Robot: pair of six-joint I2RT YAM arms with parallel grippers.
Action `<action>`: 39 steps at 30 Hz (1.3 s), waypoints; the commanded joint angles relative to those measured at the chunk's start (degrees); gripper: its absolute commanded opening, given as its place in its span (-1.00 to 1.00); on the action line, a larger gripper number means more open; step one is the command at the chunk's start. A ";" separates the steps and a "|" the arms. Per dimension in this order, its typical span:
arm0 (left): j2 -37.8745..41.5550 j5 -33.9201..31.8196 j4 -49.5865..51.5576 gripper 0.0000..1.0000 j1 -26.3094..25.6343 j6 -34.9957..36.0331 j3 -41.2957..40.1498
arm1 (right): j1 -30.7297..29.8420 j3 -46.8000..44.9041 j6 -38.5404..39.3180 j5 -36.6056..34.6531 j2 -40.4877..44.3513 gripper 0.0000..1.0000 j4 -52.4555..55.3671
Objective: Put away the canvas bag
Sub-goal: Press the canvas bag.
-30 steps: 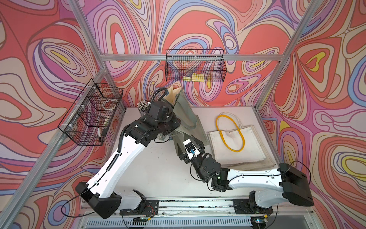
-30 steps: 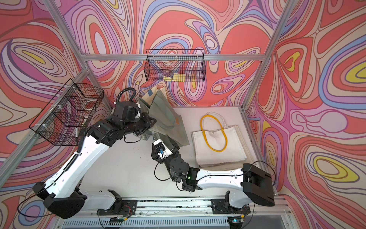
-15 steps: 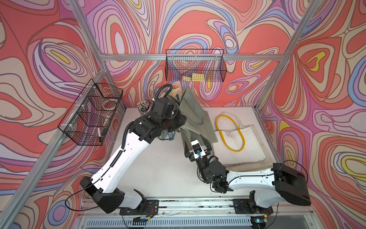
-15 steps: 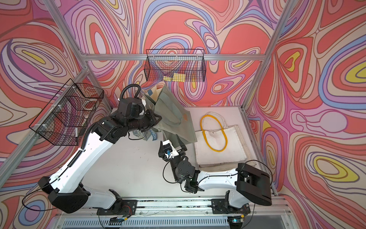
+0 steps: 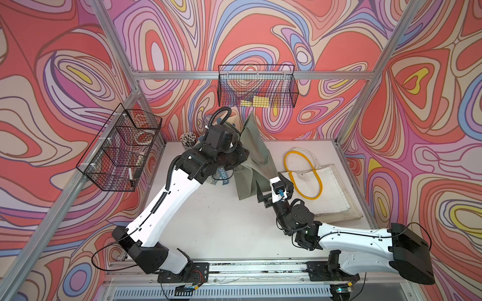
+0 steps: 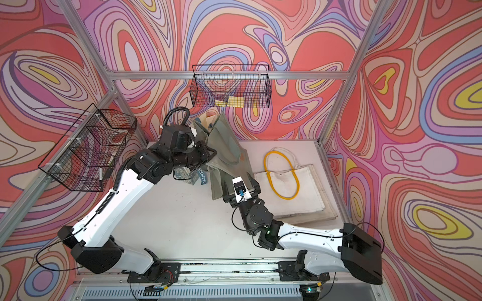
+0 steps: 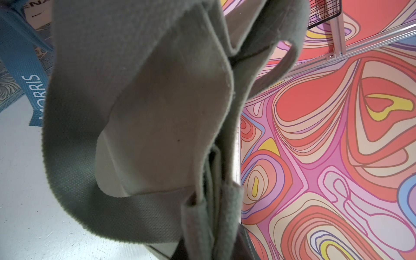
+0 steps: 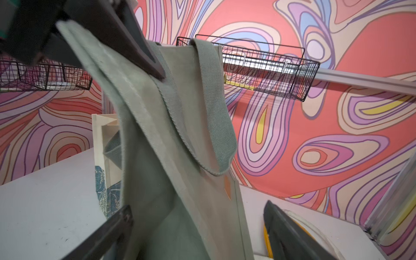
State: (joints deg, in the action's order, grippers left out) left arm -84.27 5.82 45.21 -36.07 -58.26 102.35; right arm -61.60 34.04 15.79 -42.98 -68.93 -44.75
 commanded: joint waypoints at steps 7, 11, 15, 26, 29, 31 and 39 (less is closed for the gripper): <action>-1.06 1.37 -3.98 -1.00 -1.45 1.22 4.04 | 5.41 5.28 -9.45 19.52 -2.87 0.93 8.77; -2.00 1.43 -3.86 -1.00 -1.85 1.32 5.10 | 5.33 7.01 -9.92 23.45 -4.98 0.91 8.71; -2.21 1.61 -4.57 -1.00 -2.11 1.05 5.14 | 5.28 7.74 -10.93 20.04 -6.48 0.91 8.52; -1.37 -2.90 -6.00 -1.00 -2.33 1.08 3.89 | 5.14 4.31 -17.03 21.82 -2.01 0.87 7.02; -1.62 -2.86 -6.01 -1.00 -2.33 1.09 4.31 | 5.07 3.73 -16.09 22.95 -0.08 0.85 11.26; -1.86 -2.92 -6.18 -1.00 -2.36 1.12 4.46 | 5.09 2.30 -15.97 22.48 1.42 0.85 13.02; -2.03 -2.21 -7.04 -1.00 -2.98 -0.03 3.91 | 4.89 3.89 -14.23 17.39 -1.16 0.96 11.90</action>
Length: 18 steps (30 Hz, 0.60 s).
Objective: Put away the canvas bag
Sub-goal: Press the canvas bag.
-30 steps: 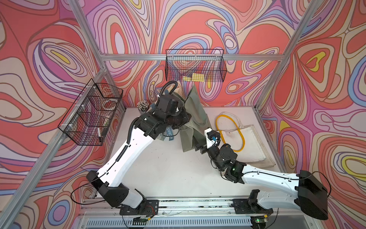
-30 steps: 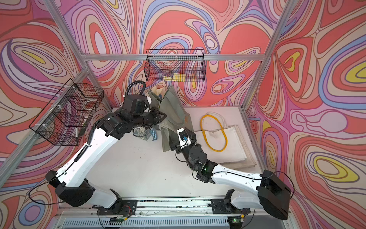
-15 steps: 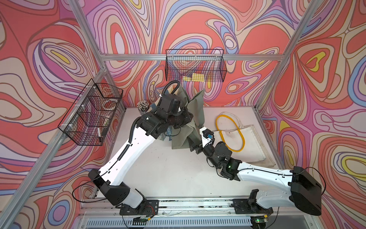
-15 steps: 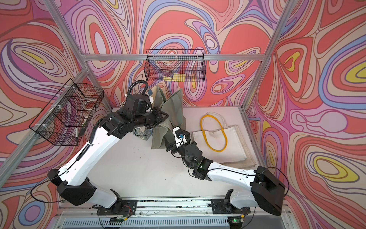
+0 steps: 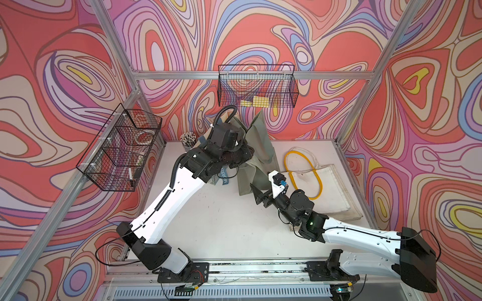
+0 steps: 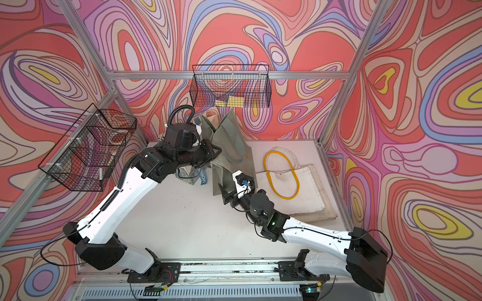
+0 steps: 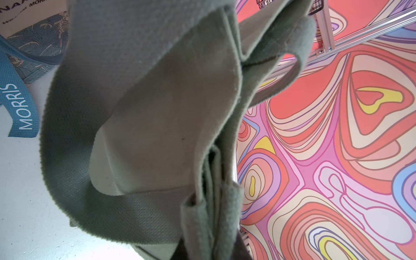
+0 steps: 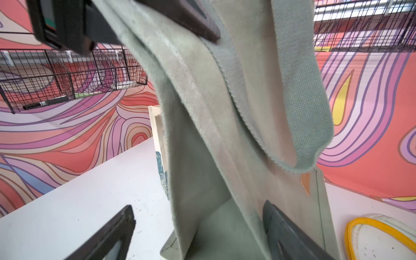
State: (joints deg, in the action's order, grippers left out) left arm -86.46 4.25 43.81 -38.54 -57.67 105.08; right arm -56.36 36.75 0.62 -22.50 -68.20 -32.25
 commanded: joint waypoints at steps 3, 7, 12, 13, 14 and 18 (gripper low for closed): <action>0.16 -0.90 -5.63 -1.00 -0.76 -0.71 1.19 | -0.95 3.30 4.57 -7.54 -4.90 0.96 -4.65; 0.10 -0.83 -6.51 -1.00 -0.96 -1.70 0.50 | -1.12 5.92 5.92 -9.27 -9.08 0.97 -8.08; 0.00 -0.12 -8.11 -1.00 -1.35 -3.21 0.20 | -2.14 6.82 4.43 -20.29 -15.08 0.94 -12.86; 0.12 -0.11 -8.28 -1.00 -1.36 -3.32 0.14 | -2.10 5.98 4.29 -21.90 -15.51 0.92 -14.30; 0.19 -0.20 -8.50 -1.00 -1.34 -3.57 0.21 | -2.10 5.05 4.06 -23.88 -15.96 0.87 -15.83; 0.40 0.23 -9.35 -1.00 -1.36 -3.99 1.12 | -2.09 3.87 3.77 -25.67 -17.09 0.61 -15.83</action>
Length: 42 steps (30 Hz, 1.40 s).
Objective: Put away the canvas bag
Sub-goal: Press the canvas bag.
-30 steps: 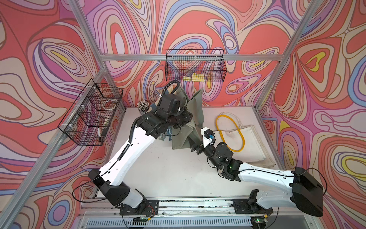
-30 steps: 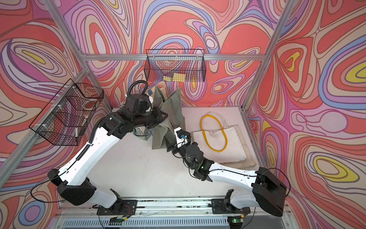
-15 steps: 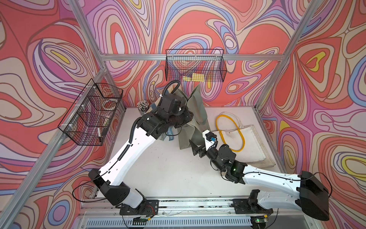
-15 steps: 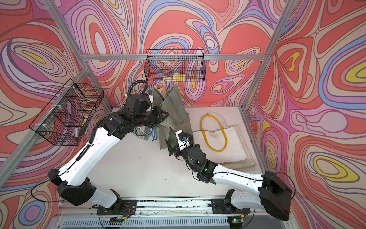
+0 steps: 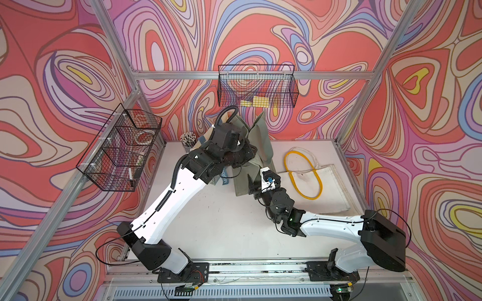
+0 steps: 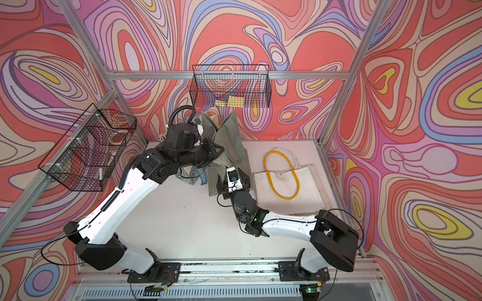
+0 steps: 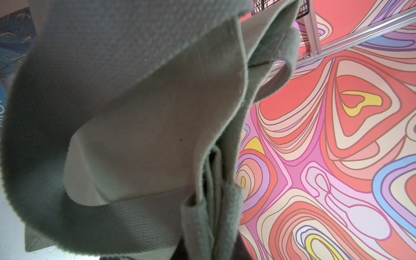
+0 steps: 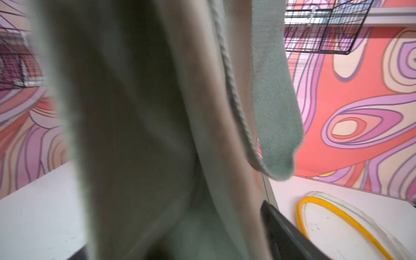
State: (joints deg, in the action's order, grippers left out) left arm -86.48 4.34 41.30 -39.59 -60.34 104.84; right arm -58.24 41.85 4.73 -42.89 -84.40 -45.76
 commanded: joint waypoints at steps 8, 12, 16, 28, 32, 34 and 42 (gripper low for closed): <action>0.75 0.29 -7.51 -1.00 -0.18 -1.93 2.30 | -0.06 -2.97 0.44 -1.14 -1.75 -0.19 -4.68; 1.53 -0.54 -7.66 -1.00 -0.22 -1.93 2.35 | 0.86 -6.33 0.34 0.53 -0.09 -0.25 -6.61; 1.59 0.10 -7.75 -1.00 -0.13 -2.20 2.39 | 2.91 -8.97 -1.47 4.46 2.09 -0.18 -6.54; 1.92 1.49 -6.30 -0.49 1.54 5.17 1.46 | 3.94 -7.41 1.53 15.71 13.50 -1.00 12.54; 2.90 1.38 -4.81 -0.02 1.45 22.18 3.35 | 4.25 -3.88 3.86 16.12 18.83 -1.00 27.12; 4.36 1.94 -5.50 0.16 1.45 29.43 2.22 | 4.57 -0.49 4.55 17.81 20.92 -1.00 37.79; 14.16 2.60 -10.44 0.47 1.45 59.92 -8.43 | 11.39 11.74 3.52 27.25 24.46 -1.00 69.04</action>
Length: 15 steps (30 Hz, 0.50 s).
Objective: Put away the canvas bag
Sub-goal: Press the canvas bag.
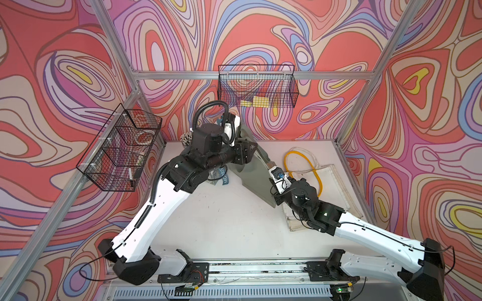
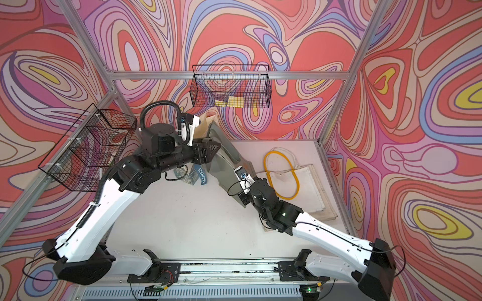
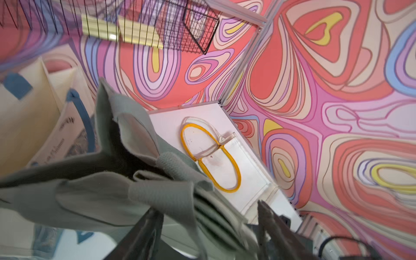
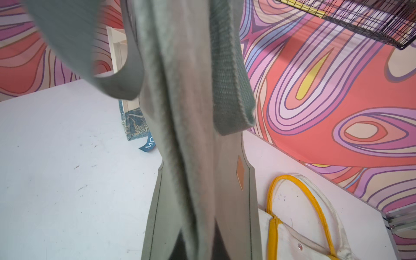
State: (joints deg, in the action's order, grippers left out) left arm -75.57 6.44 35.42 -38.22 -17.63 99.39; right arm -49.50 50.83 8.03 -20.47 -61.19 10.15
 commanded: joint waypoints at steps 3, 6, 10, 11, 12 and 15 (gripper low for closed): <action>6.12 4.32 -5.63 0.55 -0.01 29.79 -7.85 | 6.31 6.52 1.55 9.72 0.29 -1.00 19.64; 7.69 8.07 -4.43 0.56 -0.87 39.47 -10.14 | 8.29 11.56 3.50 12.41 -2.47 -1.00 26.22; 8.91 10.85 -2.54 0.58 -2.70 49.69 -11.56 | 9.41 16.53 6.15 15.83 -4.79 -1.00 31.02; 8.99 10.89 -2.00 0.58 -3.06 51.37 -11.64 | 9.44 17.16 6.79 16.25 -4.89 -1.00 31.40; 8.87 10.94 -1.52 0.59 -3.17 52.67 -11.74 | 9.54 17.60 7.20 16.23 -4.91 -1.00 31.57; 8.52 10.83 -0.33 0.59 -3.36 56.08 -12.43 | 9.68 19.19 8.47 17.63 -5.38 -1.00 33.08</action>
State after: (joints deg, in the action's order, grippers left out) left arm -67.57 15.42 33.71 -41.32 29.63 87.55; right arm -40.18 67.24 14.44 -5.72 -66.48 42.22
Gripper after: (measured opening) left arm 0.795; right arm 0.084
